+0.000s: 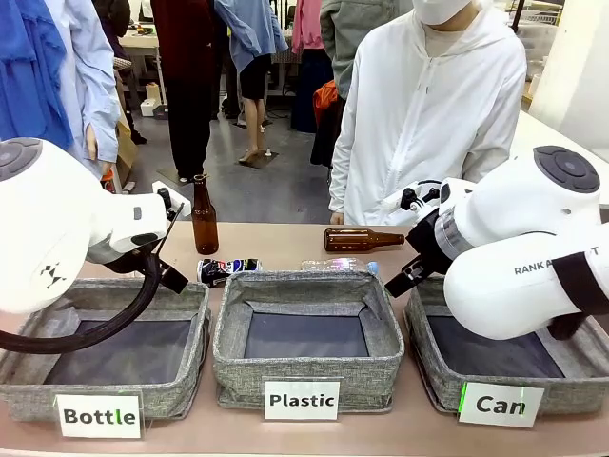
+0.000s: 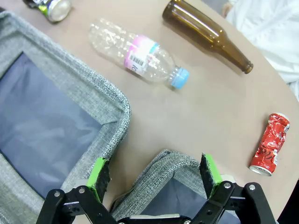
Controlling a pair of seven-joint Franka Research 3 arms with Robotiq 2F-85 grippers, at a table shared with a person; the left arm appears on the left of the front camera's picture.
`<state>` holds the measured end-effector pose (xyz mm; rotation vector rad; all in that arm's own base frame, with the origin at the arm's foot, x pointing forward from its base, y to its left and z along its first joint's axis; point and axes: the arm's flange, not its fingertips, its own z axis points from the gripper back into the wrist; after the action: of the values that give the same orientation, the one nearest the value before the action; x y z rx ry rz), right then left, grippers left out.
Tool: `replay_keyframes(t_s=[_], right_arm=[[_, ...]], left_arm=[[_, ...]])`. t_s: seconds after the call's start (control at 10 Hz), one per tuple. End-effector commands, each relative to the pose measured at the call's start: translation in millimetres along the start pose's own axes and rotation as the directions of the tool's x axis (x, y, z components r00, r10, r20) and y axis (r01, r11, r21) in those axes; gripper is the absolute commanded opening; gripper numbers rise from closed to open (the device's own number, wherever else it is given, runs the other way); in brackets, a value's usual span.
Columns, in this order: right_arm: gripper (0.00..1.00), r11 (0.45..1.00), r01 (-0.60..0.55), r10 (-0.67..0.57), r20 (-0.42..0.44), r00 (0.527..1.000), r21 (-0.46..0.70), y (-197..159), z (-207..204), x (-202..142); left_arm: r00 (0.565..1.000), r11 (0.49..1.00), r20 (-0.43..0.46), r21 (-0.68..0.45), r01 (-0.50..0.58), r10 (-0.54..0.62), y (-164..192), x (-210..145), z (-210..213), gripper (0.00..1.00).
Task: Sort the can waste into the basket.
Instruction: Pick up the can waste from the table and place it in the right Fabric basket.
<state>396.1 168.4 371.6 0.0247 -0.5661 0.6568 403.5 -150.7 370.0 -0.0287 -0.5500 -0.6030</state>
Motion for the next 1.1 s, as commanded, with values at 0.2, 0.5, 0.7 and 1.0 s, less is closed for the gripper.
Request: replay_keyframes(t_s=[0.2,0.5,0.7,1.0], right_arm=[[1.00,1.000,0.001,-0.001,0.000,1.000,0.000,-0.1,0.0,0.0],[1.00,1.000,0.001,-0.001,0.000,1.000,0.000,-0.1,0.0,0.0],[1.00,1.000,-0.015,0.015,-0.036,0.999,0.026,0.8,10.7,6.1],[1.00,0.971,0.229,-0.223,-0.082,0.971,0.070,-27.0,95.7,31.5]], left_arm=[[1.000,1.000,0.000,0.000,0.000,0.000,0.0,0.0,0.1,1.00],[1.000,1.000,0.000,0.000,0.000,0.000,0.0,0.0,0.1,1.00],[0.999,0.996,0.001,-0.072,0.045,-0.045,5.4,5.7,16.4,1.00],[0.995,0.959,-0.070,-0.268,-0.094,0.078,8.7,32.9,104.5,1.00]])
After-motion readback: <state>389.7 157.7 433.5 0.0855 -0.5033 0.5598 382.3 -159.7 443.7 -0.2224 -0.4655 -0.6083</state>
